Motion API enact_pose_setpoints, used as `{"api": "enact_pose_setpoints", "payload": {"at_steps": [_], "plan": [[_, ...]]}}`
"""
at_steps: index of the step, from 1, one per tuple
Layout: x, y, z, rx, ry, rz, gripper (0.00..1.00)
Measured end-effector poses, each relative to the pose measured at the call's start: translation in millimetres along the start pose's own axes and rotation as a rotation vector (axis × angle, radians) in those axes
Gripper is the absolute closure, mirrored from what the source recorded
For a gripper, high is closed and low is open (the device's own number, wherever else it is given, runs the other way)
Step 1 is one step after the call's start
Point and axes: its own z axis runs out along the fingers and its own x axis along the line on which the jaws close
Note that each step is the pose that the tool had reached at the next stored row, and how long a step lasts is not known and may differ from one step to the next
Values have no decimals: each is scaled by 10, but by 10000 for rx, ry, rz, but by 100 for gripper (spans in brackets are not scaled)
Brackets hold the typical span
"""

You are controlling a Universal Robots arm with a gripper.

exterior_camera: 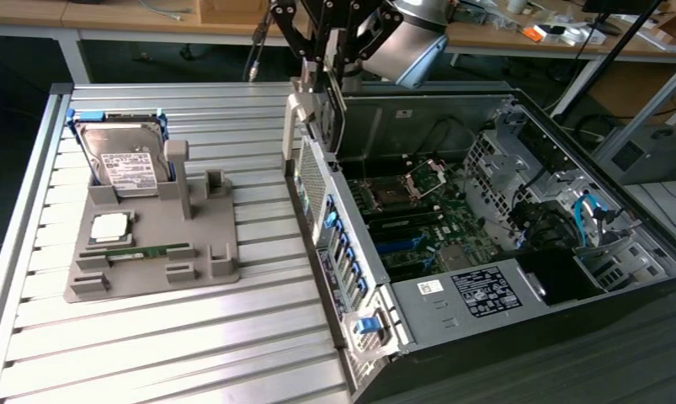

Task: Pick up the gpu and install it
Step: 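Pick up the gpu and move the gpu toward the slot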

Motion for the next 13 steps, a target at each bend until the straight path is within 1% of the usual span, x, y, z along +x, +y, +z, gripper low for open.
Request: {"api": "enact_pose_setpoints", "payload": {"at_steps": [13], "plan": [[-79, 5, 16, 12, -1, -1, 73]]}}
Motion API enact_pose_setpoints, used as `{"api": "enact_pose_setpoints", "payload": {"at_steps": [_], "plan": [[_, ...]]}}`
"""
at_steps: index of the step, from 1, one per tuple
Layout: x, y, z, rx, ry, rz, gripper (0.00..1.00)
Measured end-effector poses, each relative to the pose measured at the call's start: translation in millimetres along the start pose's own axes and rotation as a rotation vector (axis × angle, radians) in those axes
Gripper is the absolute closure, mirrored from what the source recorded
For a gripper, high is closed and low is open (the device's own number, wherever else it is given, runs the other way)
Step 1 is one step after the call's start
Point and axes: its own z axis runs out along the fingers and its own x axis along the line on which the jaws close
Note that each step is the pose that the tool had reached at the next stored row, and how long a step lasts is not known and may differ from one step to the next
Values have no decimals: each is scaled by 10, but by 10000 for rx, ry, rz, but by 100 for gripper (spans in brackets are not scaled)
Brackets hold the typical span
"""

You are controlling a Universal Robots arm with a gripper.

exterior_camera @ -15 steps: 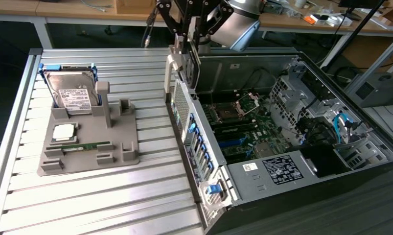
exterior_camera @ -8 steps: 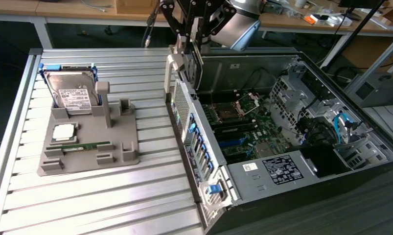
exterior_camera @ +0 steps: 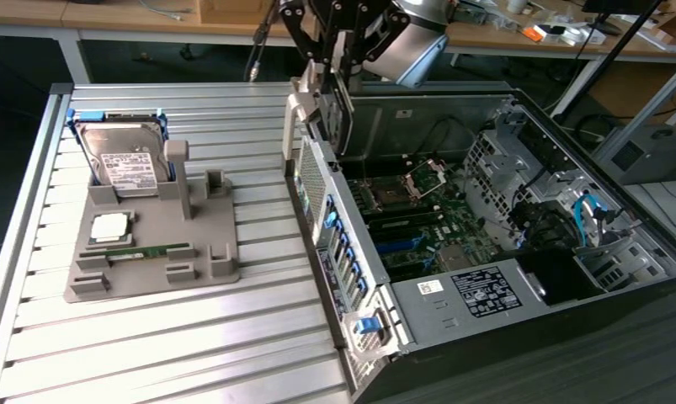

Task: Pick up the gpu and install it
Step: 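Pick up the gpu and move the gpu toward the slot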

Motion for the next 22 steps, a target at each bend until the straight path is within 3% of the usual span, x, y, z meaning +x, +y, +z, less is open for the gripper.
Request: {"api": "enact_pose_setpoints", "payload": {"at_steps": [22], "plan": [[-171, 9, 51, 19, 0, 0, 73]]}}
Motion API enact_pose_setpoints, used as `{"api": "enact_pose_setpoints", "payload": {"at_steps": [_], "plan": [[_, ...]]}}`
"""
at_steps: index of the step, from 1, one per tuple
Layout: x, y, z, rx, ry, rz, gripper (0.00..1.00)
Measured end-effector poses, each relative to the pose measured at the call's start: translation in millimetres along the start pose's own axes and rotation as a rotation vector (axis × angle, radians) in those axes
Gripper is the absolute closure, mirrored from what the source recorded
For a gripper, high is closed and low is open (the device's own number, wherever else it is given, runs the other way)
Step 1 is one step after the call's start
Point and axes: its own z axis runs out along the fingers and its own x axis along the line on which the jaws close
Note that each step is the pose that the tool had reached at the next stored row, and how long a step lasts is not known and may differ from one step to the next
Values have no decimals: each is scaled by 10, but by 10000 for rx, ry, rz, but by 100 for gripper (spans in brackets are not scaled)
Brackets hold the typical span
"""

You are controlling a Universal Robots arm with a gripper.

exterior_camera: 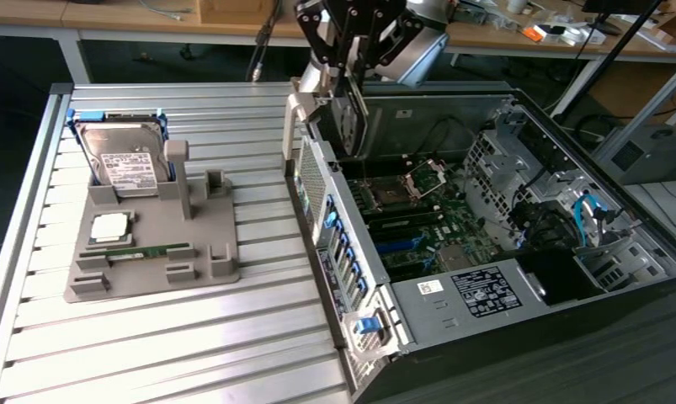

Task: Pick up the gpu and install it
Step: 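Pick up the gpu and move the gpu toward the slot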

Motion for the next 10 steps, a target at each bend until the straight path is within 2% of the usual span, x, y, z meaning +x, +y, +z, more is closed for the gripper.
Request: {"api": "enact_pose_setpoints", "payload": {"at_steps": [10], "plan": [[-137, 6, 41, 27, -2, 0, 73]]}}
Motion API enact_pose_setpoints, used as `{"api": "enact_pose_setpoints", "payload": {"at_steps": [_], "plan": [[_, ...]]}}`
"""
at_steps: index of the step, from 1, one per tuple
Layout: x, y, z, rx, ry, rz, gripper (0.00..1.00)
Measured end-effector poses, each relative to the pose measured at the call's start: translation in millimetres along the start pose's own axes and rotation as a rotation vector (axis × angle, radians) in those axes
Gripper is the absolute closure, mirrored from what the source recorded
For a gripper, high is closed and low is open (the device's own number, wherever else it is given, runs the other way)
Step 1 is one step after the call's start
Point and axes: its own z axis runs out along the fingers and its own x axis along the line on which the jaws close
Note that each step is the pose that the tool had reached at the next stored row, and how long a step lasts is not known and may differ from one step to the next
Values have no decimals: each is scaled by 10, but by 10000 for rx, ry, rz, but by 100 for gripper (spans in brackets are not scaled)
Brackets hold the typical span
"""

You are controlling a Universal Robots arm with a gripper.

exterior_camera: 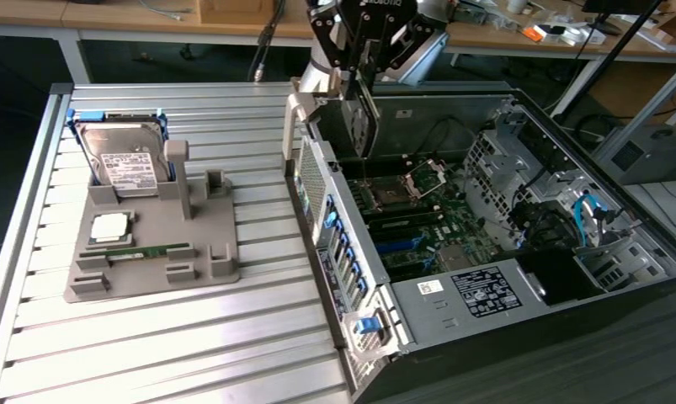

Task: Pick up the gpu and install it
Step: 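Pick up the gpu and move the gpu toward the slot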

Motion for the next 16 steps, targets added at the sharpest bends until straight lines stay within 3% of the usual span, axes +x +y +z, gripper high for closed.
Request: {"api": "enact_pose_setpoints", "payload": {"at_steps": [16], "plan": [[-186, 11, 54, 50, -3, -1, 73]]}}
